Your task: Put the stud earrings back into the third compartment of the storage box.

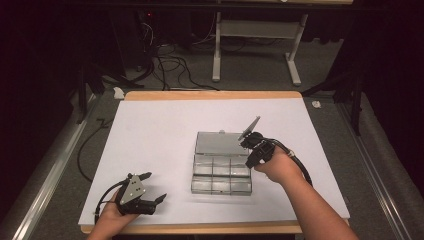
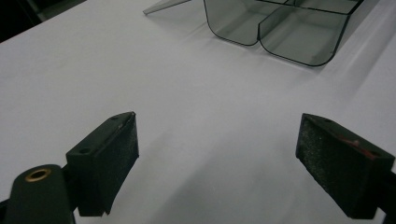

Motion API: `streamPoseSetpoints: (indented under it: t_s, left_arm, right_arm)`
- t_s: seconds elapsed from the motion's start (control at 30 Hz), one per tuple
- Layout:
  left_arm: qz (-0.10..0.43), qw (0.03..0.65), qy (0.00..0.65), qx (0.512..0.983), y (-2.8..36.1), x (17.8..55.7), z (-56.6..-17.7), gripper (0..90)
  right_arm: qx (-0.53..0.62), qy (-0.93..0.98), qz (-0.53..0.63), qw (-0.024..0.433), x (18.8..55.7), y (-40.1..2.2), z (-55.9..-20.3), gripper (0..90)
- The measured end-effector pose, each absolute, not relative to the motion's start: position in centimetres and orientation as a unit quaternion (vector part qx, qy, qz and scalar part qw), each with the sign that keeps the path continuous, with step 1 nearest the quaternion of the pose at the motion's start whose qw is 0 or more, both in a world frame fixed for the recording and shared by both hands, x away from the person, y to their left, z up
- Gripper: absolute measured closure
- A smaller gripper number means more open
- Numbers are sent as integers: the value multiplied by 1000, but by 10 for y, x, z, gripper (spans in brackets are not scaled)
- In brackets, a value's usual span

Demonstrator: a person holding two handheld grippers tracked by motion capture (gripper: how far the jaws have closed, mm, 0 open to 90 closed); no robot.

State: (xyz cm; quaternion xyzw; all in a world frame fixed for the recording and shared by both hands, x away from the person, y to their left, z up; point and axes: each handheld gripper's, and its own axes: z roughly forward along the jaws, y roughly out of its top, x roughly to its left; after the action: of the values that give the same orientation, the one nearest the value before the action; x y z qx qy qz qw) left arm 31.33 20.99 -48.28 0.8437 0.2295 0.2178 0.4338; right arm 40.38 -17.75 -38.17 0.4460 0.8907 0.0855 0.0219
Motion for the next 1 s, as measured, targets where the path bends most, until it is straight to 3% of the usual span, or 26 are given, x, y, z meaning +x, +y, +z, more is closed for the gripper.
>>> streamPoseSetpoints:
  t_s: [1.0]
  left_arm:
    - [217,437,227,843,211,313,-483,136]
  right_arm:
    - [443,894,68,3,421,-155,-428,865]
